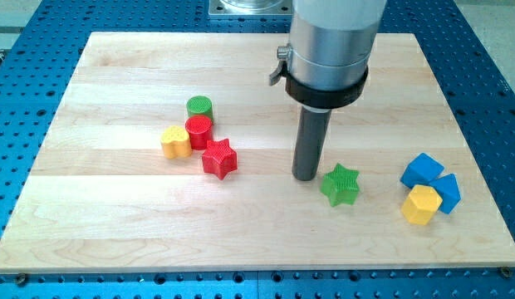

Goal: Put your arm at the top left of the green circle

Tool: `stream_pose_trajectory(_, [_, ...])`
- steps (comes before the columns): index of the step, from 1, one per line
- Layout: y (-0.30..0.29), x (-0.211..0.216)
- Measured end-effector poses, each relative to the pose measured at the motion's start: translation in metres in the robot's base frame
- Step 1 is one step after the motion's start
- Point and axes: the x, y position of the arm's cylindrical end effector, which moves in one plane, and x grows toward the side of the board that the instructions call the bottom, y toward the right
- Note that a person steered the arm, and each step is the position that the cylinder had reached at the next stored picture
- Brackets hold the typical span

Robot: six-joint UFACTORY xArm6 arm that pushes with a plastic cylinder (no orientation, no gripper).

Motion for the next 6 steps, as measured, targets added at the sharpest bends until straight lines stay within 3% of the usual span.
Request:
stream_pose_trajectory(2, [0.083,0.015])
stream_pose_trajectory(3, [0.081,-0.033])
stream_pose_trajectory(4, [0.029,-0.154])
stream_pose_trajectory(5, [-0.090,-0.222])
stream_pose_trajectory(6, [-0.215,-0.196])
